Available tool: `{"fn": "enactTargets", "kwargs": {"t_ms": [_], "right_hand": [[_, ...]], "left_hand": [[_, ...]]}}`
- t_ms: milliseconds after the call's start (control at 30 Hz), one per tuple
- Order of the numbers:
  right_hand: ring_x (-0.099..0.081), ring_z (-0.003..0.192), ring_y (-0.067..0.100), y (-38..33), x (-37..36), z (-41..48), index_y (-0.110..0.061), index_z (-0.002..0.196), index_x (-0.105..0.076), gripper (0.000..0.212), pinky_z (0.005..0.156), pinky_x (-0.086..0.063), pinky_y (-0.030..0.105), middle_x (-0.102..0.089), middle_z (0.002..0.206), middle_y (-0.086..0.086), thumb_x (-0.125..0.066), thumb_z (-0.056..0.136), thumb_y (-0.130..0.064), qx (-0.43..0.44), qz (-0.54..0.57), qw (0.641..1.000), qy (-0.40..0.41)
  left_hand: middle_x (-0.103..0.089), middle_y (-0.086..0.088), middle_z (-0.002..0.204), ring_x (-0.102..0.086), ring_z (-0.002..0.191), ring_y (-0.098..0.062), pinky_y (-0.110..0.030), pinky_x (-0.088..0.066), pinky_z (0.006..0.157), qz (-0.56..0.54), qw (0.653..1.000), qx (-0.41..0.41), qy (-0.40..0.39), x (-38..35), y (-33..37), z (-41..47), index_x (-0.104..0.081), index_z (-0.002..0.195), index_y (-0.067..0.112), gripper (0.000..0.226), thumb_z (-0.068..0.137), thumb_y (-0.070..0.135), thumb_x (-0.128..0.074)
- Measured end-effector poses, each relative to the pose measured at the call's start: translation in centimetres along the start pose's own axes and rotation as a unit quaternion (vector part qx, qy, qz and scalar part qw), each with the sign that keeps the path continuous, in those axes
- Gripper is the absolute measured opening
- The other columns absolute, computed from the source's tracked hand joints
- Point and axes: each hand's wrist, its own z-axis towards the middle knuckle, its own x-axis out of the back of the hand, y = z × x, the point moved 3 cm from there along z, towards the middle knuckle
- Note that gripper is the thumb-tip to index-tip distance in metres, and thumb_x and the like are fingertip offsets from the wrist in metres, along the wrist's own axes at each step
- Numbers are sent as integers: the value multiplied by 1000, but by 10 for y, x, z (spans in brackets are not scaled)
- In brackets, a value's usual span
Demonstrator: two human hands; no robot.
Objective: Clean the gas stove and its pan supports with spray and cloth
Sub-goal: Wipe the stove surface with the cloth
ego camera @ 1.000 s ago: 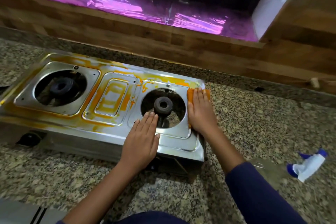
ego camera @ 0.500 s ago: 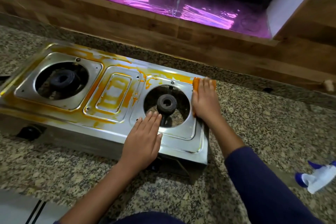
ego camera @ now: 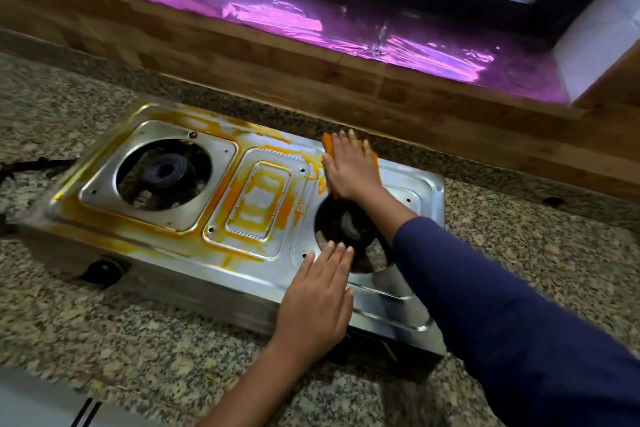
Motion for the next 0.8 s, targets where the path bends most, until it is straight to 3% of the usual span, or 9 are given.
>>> {"fn": "enactTargets", "kwargs": {"t_ms": [133, 267, 433, 500, 667, 800], "right_hand": [[4, 152, 18, -44, -5, 23, -14, 157, -5, 68, 121, 3, 39, 0, 165, 4, -22, 102, -51, 77, -9, 997, -24], [5, 151, 18, -40, -3, 23, -15, 157, -3, 62, 120, 3, 34, 4, 165, 6, -23, 105, -41, 134, -15, 990, -51], [-11, 151, 26, -36, -12, -19, -9, 154, -23, 65, 122, -3, 38, -16, 162, 13, -18, 100, -45, 226, 44, 972, -40], [-13, 150, 24, -43, -21, -45, -10, 153, -27, 60, 123, -4, 39, -20, 161, 11, -24, 101, -39, 249, 69, 964, -55], [-15, 150, 18, -68, -31, -101, -14, 151, -33, 53, 123, -6, 37, -26, 160, 7, -30, 102, -35, 269, 132, 951, -79], [-17, 150, 15, -77, -33, -132, -17, 151, -36, 51, 123, -11, 37, -27, 160, 3, -31, 103, -34, 268, 132, 952, -61]], "left_hand": [[-47, -5, 148, -33, 143, -21, -36, -24, 116, -16, 1000, -13, 3, 4, 0, 0, -45, 144, 10, 53, 95, 30, -46], [-38, -4, 154, -23, 148, -20, -39, -24, 118, -66, 996, -54, 23, 16, -9, -15, -40, 147, 10, 52, 97, 23, -47], [-34, -7, 156, -27, 147, -25, -46, -27, 116, -58, 994, -54, 70, 27, -60, -64, -42, 145, 8, 51, 98, 25, -44], [-34, -10, 155, -27, 146, -26, -46, -26, 116, -36, 995, -66, 71, 32, -80, -79, -42, 145, 6, 51, 97, 25, -45], [-30, -10, 158, -27, 146, -26, -43, -26, 116, 3, 993, -114, 36, 39, -117, -103, -39, 146, 5, 57, 95, 28, -48], [-25, -10, 160, -23, 148, -27, -46, -24, 117, 19, 997, -58, 49, 46, -147, -110, -36, 147, 3, 60, 97, 36, -43]]}}
